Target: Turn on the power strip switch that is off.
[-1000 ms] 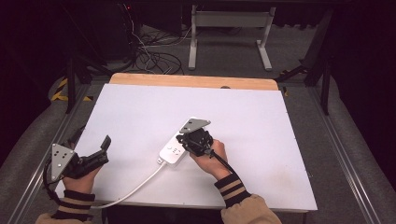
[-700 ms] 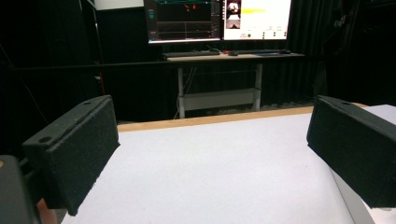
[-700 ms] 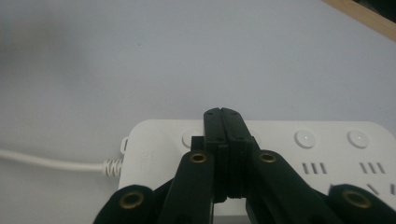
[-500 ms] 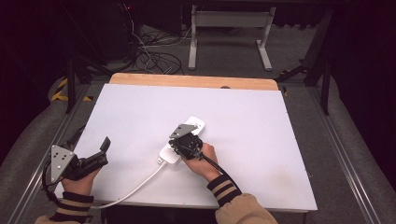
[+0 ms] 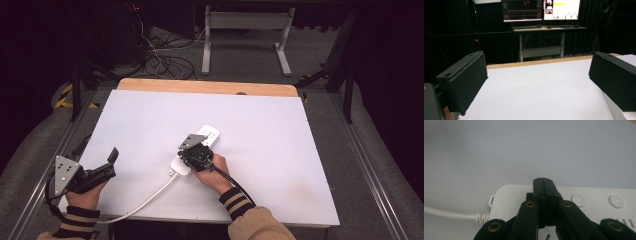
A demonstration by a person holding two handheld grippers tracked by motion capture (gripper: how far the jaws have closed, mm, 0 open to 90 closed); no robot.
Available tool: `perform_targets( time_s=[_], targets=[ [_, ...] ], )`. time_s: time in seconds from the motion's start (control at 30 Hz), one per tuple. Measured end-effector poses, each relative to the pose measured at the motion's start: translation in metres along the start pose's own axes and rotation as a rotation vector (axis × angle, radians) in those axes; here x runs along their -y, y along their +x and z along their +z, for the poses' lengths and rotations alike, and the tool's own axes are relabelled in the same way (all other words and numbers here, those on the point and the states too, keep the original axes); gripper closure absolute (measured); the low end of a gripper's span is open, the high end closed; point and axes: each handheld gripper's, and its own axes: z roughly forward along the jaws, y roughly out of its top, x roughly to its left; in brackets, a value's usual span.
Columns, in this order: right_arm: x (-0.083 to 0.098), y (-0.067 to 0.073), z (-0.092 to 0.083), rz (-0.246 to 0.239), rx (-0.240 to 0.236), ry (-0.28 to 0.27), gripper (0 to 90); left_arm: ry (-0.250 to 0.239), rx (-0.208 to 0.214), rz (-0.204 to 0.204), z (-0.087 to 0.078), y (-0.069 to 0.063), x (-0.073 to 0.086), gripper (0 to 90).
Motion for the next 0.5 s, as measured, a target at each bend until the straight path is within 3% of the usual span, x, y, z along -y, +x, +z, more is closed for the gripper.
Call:
perform_targets(
  time_s=[0.07, 0.17, 0.5],
  targets=[
    [0.0, 0.0, 0.0004, -0.002, 0.009, 0.001, 90.0, 0.0, 0.0, 0.002, -0.0002, 0.0, 0.0, 2.4],
    [0.0014, -0.0029, 0.0007, 0.037, -0.01, 0.002, 90.0, -0.001, -0.003, 0.0, -0.0001, -0.0002, 0.0001, 2.5],
    [0.0031, 0.0044, 0.0029, 0.02, 0.03, -0.012, 90.0, 0.002, -0.003, -0.002, 0.0006, -0.0009, 0.0004, 2.5]
  ],
)
